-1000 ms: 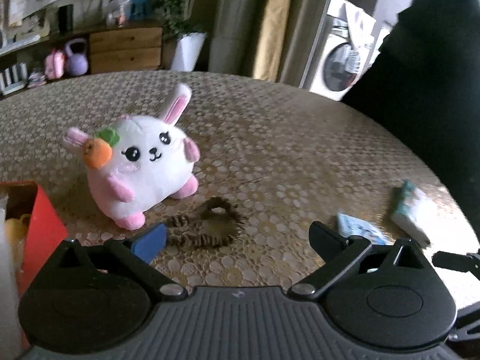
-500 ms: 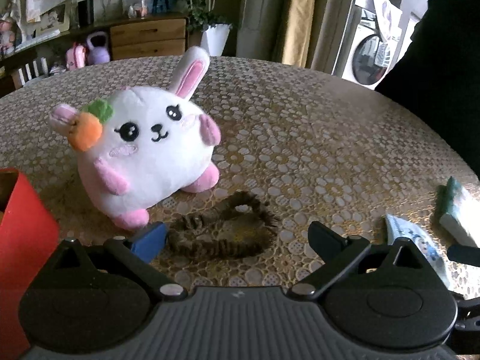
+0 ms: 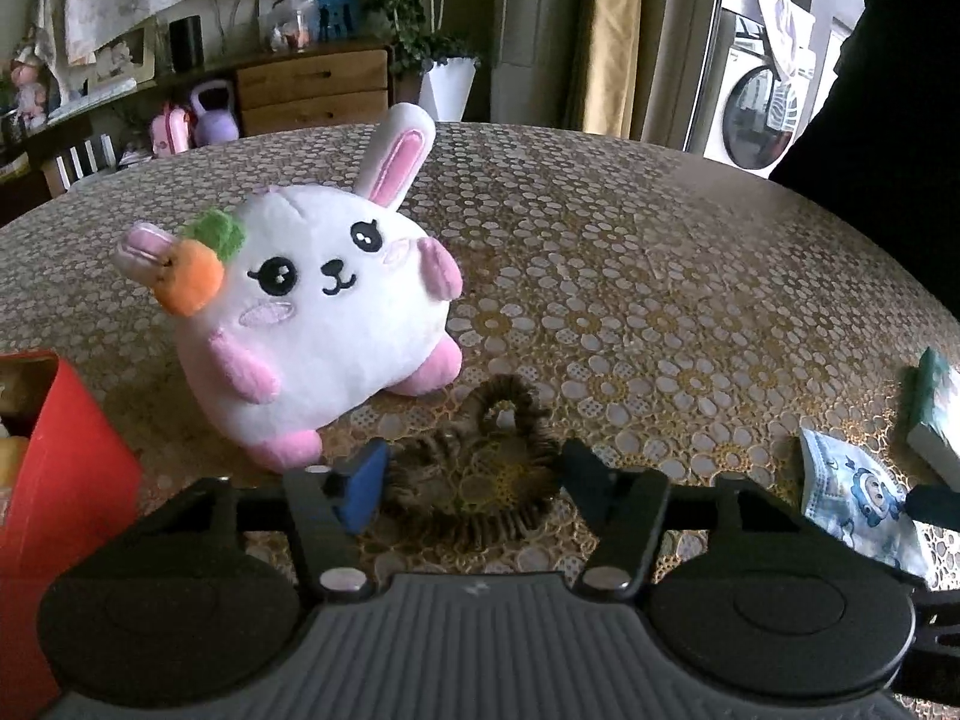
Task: Organize soft objects
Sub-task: 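Grasp the brown hair tie with the left tool while the right tool grasps the mask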
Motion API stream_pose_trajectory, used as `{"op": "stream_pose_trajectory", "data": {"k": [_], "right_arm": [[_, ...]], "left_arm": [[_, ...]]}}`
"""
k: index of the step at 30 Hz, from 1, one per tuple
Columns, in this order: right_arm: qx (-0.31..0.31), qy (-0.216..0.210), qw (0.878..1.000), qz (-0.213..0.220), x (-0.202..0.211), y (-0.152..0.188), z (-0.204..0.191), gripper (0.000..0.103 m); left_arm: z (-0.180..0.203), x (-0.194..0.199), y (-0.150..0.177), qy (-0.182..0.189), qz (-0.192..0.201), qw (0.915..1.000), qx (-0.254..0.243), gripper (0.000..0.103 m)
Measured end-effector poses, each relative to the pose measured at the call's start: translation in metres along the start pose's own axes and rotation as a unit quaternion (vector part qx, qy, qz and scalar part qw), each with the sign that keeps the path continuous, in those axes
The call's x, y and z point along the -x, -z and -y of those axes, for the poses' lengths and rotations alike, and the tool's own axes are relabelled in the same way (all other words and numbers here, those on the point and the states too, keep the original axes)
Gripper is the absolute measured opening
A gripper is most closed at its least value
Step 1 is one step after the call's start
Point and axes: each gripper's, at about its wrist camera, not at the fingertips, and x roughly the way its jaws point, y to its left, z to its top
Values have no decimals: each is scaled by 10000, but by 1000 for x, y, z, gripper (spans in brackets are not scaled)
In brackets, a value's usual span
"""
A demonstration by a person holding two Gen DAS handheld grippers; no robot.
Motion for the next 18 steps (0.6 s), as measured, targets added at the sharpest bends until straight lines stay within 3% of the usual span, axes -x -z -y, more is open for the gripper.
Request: {"op": "stream_pose_trajectory", "data": {"k": [2,4,9,12,13,18], "right_arm": [[-29,22,10000,10,1,0,1,73],[-51,73,10000,41,3,0,2,58],[-186,172,9996,108,6,0,6,24],[-288,182,9994,100,6,0,11,5],[-322,164,9993,96,7,0,12,1],[-513,51,9983,260,18,-1,16,1]], "left_arm": [[-1,2,-1,56,8,10000,1,46],[-2,3,-2,105,0,9999,8,37],[-2,4,-2,259,7,9997,-19,24],[-2,6,-2,304,27,9995,-60,23],[-3,7,-3,325,32,9995,-57,22],[-5,13,-5,418,65,9991,-65,17]]}}
